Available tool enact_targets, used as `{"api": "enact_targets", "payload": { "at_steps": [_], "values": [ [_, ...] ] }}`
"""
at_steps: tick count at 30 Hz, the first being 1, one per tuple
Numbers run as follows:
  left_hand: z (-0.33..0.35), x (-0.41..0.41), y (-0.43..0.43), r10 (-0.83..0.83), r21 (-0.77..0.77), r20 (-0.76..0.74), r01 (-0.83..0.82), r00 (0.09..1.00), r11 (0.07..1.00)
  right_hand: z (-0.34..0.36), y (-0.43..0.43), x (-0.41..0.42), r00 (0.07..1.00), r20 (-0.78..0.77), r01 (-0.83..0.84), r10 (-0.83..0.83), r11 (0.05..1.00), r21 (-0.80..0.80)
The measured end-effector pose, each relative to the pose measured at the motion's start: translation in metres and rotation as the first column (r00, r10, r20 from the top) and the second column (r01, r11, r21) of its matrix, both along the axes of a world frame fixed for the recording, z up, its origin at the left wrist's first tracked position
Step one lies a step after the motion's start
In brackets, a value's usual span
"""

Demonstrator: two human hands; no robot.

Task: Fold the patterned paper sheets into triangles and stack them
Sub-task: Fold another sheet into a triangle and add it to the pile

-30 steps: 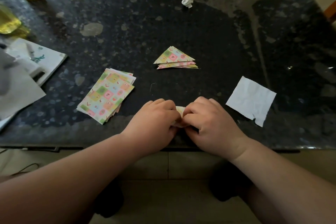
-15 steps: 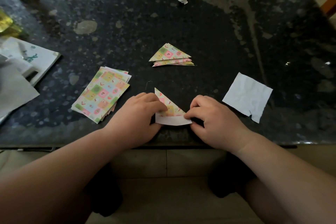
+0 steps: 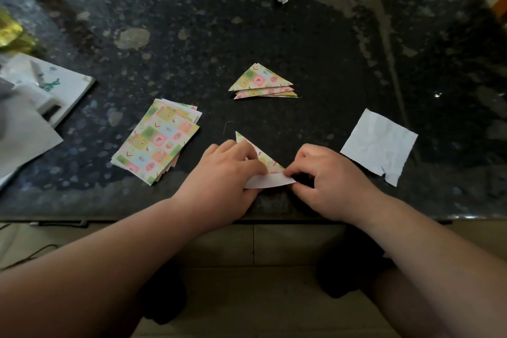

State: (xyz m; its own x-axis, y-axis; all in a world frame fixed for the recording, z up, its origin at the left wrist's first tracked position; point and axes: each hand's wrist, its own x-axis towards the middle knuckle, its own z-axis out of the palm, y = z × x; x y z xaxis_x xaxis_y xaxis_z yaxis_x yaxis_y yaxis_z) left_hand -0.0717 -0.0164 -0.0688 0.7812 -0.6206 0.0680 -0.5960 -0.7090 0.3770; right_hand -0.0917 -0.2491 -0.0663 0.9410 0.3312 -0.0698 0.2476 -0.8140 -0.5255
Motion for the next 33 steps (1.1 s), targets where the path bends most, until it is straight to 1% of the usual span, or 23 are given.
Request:
{"api": "enact_targets", "payload": {
  "at_steps": [2, 5, 7, 10, 13, 16, 18, 19, 21, 23, 25, 27, 30, 33],
  "values": [
    [-0.001, -0.003, -0.003, -0.037, -0.009, 0.015, 0.037, 0.999, 0.999, -0.001, 0.002, -0.003, 0.999, 0.035, -0.026, 0.026, 1.0, 0.006],
    [-0.002, -0.005, -0.002, -0.092, -0.004, 0.078, 0.092, 0.993, 0.996, -0.001, 0.0, -0.004, 0.999, 0.027, -0.031, 0.03, 0.999, 0.024],
    [-0.003, -0.002, 0.002, -0.106, -0.028, 0.098, 0.109, 0.99, 0.994, 0.0, -0.003, -0.002, 1.0, 0.019, -0.024, 0.023, 0.998, 0.053],
    [-0.002, 0.002, 0.009, -0.075, -0.116, 0.044, 0.08, 0.996, 0.99, 0.001, -0.004, -0.002, 0.999, 0.015, -0.036, 0.035, 0.998, 0.056],
    [-0.001, 0.004, 0.014, -0.037, -0.138, -0.017, 0.034, 0.999, 0.99, 0.002, 0.002, -0.005, 0.997, 0.013, -0.077, 0.077, 0.997, 0.031],
    [0.004, 0.007, 0.016, -0.011, -0.089, -0.101, 0.002, 0.995, 0.996, 0.002, 0.009, -0.006, 0.994, 0.02, -0.108, 0.109, 0.993, -0.038],
    [0.009, 0.009, 0.018, -0.012, -0.047, -0.118, 0.006, 0.993, 0.999, 0.002, 0.012, -0.005, 0.994, 0.023, -0.105, 0.108, 0.99, -0.096],
    [0.013, 0.009, 0.019, -0.013, -0.013, -0.119, 0.011, 0.993, 1.0, 0.003, 0.013, -0.004, 0.994, 0.035, -0.102, 0.107, 0.989, -0.109],
    [0.018, 0.004, 0.02, -0.029, 0.045, -0.069, 0.032, 0.997, 0.998, 0.003, 0.015, -0.004, 0.993, 0.049, -0.101, 0.108, 0.987, -0.122],
    [0.021, -0.005, 0.019, -0.06, 0.048, -0.016, 0.06, 0.998, 0.997, 0.003, 0.018, -0.005, 0.993, 0.033, -0.108, 0.114, 0.985, -0.132],
    [0.02, -0.014, 0.016, -0.07, 0.067, 0.004, 0.069, 0.998, 0.995, 0.003, 0.021, -0.004, 0.992, 0.023, -0.123, 0.127, 0.983, -0.135],
    [0.018, -0.021, 0.014, -0.05, 0.119, -0.023, 0.052, 0.999, 0.992, 0.003, 0.022, -0.003, 0.991, 0.025, -0.129, 0.133, 0.982, -0.141],
    [0.02, -0.028, 0.013, 0.019, 0.191, -0.11, 0.002, 0.994, 0.982, 0.003, 0.024, -0.001, 0.992, 0.02, -0.121, 0.126, 0.982, -0.142],
    [0.019, -0.039, 0.014, 0.031, 0.244, -0.085, -0.009, 0.996, 0.97, 0.006, 0.028, 0.002, 0.993, 0.015, -0.117, 0.12, 0.983, -0.142]
  ]
}}
